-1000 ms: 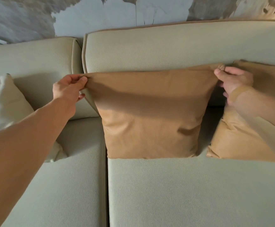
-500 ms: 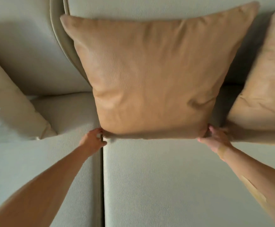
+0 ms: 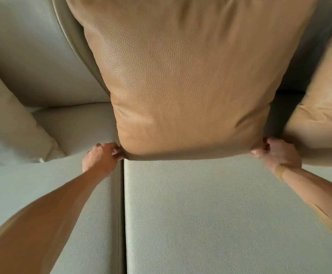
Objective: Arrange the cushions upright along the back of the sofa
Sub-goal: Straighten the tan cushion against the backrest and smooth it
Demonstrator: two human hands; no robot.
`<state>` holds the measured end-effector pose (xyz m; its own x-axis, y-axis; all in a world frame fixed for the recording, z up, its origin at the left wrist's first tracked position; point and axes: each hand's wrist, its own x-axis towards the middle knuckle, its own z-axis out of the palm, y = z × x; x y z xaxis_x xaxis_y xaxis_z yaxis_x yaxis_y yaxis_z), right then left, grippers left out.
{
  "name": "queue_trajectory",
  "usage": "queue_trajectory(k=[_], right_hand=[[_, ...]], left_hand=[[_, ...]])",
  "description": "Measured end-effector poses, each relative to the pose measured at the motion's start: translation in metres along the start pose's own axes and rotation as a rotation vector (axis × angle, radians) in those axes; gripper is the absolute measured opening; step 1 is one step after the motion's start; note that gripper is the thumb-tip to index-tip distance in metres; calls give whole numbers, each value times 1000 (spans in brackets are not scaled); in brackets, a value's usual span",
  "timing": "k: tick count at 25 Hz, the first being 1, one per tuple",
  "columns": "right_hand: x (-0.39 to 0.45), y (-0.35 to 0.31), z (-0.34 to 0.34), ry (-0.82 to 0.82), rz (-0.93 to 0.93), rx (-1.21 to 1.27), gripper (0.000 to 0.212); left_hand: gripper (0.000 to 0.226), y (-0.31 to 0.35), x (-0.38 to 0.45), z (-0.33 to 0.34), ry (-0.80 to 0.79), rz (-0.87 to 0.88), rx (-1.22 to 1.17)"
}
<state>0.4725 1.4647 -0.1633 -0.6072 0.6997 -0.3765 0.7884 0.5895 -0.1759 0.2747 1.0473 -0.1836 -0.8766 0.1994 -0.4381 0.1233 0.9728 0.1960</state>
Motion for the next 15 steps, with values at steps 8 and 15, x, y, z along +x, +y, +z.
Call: queue_trajectory(k=[8, 15], right_hand=[[-19, 0, 0, -184, 20, 67, 51], [-28, -76, -129, -278, -81, 843, 144]], left_hand=[[40, 20, -7, -8, -206, -58, -94], [141, 69, -31, -141, -116, 125, -805]])
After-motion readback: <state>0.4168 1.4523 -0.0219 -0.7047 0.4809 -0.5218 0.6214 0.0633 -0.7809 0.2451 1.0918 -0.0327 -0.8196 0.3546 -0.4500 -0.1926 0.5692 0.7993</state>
